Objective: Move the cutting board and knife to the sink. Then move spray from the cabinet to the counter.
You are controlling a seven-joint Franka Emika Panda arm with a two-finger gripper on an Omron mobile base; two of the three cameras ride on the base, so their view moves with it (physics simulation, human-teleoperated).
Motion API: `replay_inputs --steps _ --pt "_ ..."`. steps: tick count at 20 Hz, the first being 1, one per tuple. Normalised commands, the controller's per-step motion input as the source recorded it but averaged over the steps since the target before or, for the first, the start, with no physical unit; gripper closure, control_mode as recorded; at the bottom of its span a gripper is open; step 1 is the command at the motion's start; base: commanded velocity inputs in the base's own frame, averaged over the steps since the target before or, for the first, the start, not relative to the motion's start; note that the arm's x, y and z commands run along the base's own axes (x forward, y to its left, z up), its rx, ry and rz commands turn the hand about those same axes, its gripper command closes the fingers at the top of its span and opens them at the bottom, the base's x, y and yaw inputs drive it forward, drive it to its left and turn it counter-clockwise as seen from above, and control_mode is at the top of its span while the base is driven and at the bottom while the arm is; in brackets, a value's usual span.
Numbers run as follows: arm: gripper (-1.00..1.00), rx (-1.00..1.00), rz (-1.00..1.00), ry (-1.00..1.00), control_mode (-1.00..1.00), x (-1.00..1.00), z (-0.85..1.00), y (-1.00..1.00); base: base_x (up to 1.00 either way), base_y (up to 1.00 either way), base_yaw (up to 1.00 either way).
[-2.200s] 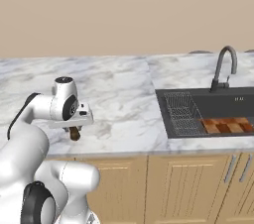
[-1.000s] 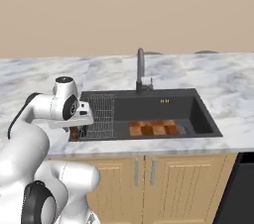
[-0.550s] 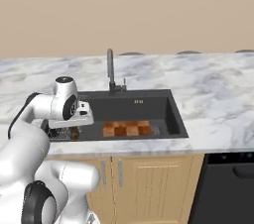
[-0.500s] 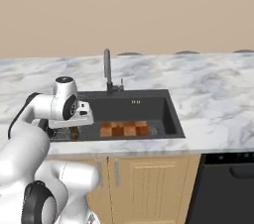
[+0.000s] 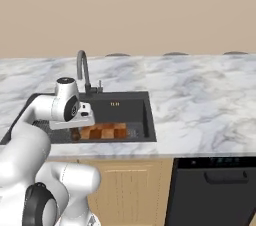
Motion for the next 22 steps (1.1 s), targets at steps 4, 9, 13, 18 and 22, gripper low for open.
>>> replay_inputs --steps 4,9,13,18,22 --pt "1.00 0.00 0.00 0.00 1.00 0.00 0.00 0.00 0.40 -0.32 0.14" --pt "1.00 0.00 0.00 0.00 1.00 0.00 0.00 0.00 0.36 -0.30 0.16" --pt "1.00 0.00 0.00 0.00 1.00 0.00 0.00 0.00 0.37 -0.27 0.15" --pt "1.00 0.00 0.00 0.00 1.00 0.00 0.00 0.00 0.45 -0.22 0.12" --pt "1.00 0.00 0.00 0.00 1.00 0.00 0.00 0.00 0.30 -0.16 0.09"
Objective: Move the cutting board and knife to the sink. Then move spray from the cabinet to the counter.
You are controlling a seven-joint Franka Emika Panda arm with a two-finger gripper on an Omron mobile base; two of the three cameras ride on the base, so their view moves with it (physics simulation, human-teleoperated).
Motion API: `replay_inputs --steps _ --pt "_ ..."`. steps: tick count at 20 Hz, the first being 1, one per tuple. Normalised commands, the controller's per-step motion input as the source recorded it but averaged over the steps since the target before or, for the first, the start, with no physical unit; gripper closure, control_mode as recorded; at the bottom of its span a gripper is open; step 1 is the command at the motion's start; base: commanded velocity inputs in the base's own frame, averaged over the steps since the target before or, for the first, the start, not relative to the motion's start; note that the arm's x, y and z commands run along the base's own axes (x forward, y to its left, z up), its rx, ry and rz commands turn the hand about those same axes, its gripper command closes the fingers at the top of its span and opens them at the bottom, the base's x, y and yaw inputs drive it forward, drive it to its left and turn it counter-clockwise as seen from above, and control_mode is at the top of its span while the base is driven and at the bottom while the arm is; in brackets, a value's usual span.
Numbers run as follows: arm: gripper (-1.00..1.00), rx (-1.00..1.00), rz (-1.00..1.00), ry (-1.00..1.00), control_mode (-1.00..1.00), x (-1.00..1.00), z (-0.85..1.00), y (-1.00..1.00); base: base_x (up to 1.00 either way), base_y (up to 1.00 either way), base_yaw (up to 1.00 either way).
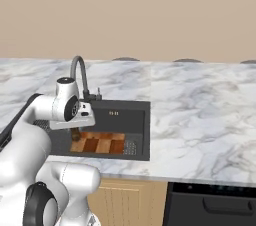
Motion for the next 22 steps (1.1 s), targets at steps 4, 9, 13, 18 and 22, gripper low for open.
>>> replay_inputs --steps 4,9,13,18,22 --pt "1.00 0.00 0.00 0.00 1.00 0.00 0.00 0.00 0.13 -0.10 0.02" --pt "1.00 0.01 0.00 0.00 -1.00 0.00 0.00 -0.04 0.00 -0.02 0.00" --pt "1.00 0.03 0.00 0.00 -1.00 0.00 -0.04 -0.19 0.00 0.00 0.00" --pt "1.00 0.02 0.00 0.00 -1.00 -0.12 -0.09 -0.32 0.00 0.00 0.00" --pt "1.00 0.00 0.04 0.04 -1.00 0.01 -0.12 -0.25 0.00 0.00 0.00"
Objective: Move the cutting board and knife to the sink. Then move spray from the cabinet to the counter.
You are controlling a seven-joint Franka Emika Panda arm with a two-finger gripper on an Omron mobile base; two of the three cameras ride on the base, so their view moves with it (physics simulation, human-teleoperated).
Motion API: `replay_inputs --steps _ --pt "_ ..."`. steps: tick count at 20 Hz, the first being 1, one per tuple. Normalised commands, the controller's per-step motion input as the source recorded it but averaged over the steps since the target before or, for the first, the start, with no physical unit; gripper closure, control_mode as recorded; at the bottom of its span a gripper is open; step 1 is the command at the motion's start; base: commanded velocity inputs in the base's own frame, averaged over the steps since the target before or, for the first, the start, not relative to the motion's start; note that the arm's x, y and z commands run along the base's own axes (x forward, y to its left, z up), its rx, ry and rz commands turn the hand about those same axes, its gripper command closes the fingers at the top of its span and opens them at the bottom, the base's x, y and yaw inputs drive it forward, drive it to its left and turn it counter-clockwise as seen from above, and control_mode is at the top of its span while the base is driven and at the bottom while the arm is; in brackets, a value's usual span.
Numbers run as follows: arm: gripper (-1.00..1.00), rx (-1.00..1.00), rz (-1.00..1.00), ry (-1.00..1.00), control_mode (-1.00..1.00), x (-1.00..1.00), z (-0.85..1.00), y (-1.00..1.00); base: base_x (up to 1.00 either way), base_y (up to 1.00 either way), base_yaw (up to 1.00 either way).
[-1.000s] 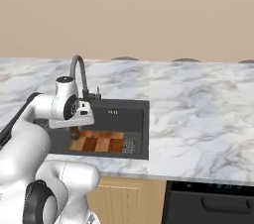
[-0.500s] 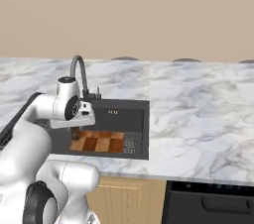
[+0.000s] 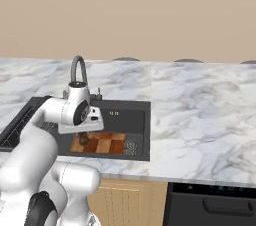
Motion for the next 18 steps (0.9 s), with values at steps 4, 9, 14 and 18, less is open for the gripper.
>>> replay_inputs --steps 4,9,14,18 --pt "1.00 0.00 0.16 0.08 -1.00 0.22 -0.12 -0.30 0.00 0.00 0.00" --pt "1.00 0.07 0.21 0.01 -1.00 0.28 -0.11 -0.44 0.00 0.00 0.00" --pt "1.00 0.01 0.17 0.09 -1.00 0.40 -0.14 -0.31 0.00 0.00 0.00" --pt "1.00 0.00 0.14 0.10 -1.00 0.38 -0.16 -0.23 0.00 0.00 0.00"
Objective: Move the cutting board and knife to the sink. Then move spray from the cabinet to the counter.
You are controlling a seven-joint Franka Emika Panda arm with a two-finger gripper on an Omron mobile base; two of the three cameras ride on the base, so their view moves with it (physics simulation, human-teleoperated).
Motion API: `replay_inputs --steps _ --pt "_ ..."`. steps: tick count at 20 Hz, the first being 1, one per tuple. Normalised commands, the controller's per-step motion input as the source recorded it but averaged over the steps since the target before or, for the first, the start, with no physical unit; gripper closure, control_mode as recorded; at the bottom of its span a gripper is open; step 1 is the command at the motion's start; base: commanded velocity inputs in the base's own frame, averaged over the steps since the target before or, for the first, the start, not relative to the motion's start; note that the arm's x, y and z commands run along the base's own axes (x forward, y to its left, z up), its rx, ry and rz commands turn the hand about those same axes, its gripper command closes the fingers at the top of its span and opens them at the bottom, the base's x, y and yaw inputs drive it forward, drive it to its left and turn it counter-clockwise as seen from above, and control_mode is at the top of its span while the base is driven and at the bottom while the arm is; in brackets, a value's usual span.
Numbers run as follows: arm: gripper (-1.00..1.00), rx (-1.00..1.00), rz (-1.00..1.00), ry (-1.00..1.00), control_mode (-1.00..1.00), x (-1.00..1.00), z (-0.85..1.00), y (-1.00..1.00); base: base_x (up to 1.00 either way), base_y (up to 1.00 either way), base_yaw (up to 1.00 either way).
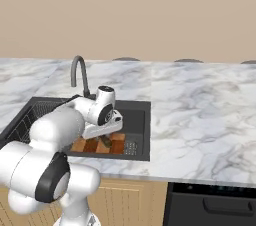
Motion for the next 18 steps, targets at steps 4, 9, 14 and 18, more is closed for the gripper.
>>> replay_inputs --steps 4,9,14,18 --pt "1.00 0.00 0.07 0.11 -1.00 0.44 -0.13 -0.07 0.00 0.00 0.00" --pt "1.00 -0.01 0.03 0.11 -1.00 0.36 -0.13 -0.01 0.00 0.00 0.00" --pt "1.00 -0.07 0.00 0.00 -1.00 0.22 -0.23 0.00 0.00 0.00 0.00" --pt "1.00 -0.10 0.04 -0.01 -1.00 0.13 -0.27 0.00 0.00 0.00 0.00"
